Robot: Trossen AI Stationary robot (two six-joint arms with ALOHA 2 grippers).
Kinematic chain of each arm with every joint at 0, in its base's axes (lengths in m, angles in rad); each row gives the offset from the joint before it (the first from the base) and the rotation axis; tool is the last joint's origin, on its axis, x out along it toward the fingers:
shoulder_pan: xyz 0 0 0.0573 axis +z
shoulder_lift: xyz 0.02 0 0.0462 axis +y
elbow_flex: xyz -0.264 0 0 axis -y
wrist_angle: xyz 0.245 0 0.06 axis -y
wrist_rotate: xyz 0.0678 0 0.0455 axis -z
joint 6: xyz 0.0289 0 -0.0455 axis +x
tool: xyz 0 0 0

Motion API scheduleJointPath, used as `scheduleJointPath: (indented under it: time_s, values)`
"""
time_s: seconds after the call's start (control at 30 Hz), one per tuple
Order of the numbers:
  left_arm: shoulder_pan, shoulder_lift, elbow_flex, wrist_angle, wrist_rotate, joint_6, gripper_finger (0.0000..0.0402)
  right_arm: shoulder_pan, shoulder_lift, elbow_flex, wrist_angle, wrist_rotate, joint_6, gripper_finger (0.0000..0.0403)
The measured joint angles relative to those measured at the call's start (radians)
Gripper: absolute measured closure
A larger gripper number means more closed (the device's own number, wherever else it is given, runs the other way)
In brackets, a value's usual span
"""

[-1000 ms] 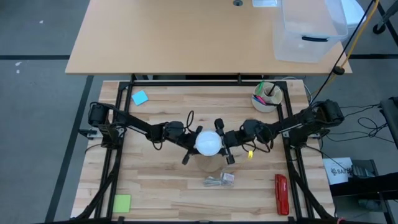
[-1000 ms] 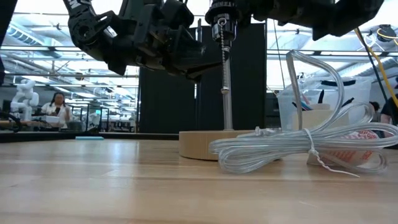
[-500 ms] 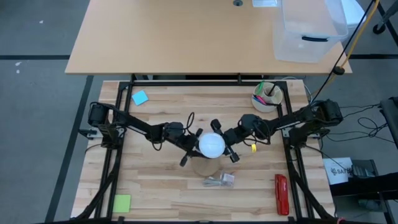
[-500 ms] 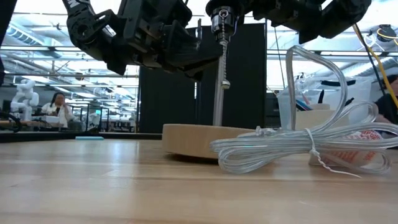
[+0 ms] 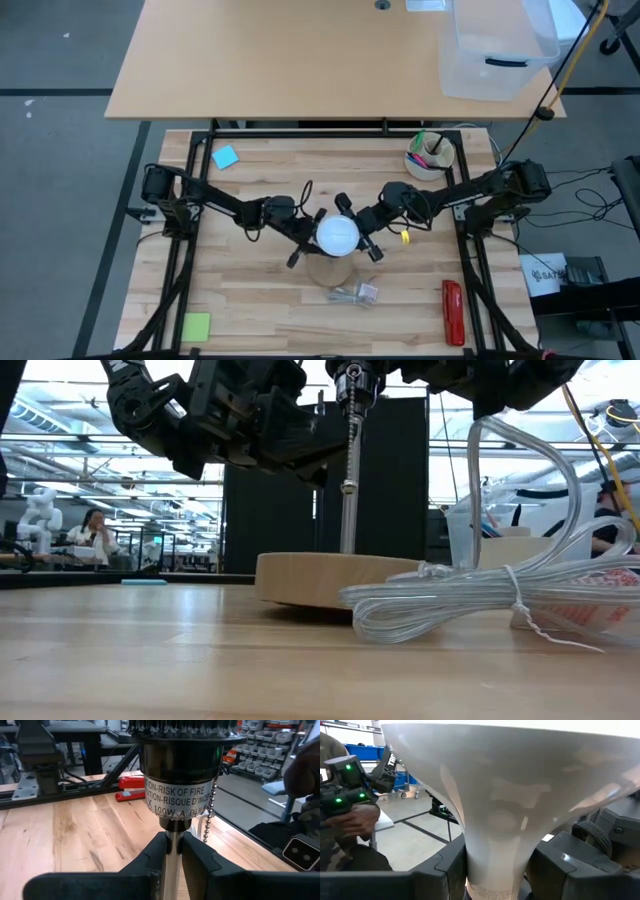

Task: Screw lightbulb
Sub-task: Remove the lightbulb from the lamp

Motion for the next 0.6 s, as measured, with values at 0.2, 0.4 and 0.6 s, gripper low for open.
scheduleJointPath:
  time_s: [0.2,0.4,0.6]
  values:
    - [-0.001,0.001,0.000,-0.002,0.034,0.005,0.0354,0.003,0.000,0.009,-0.028,-0.005,0.001,0.0238]
    - [-0.001,0.001,-0.001,-0.005,0.036,0.009,0.0354,0.003,0.014,0.014,-0.010,0.002,0.022,0.0222]
    - [-0.003,0.001,-0.001,-0.010,0.026,0.020,0.0354,0.005,0.027,0.016,0.027,0.006,0.036,0.0191]
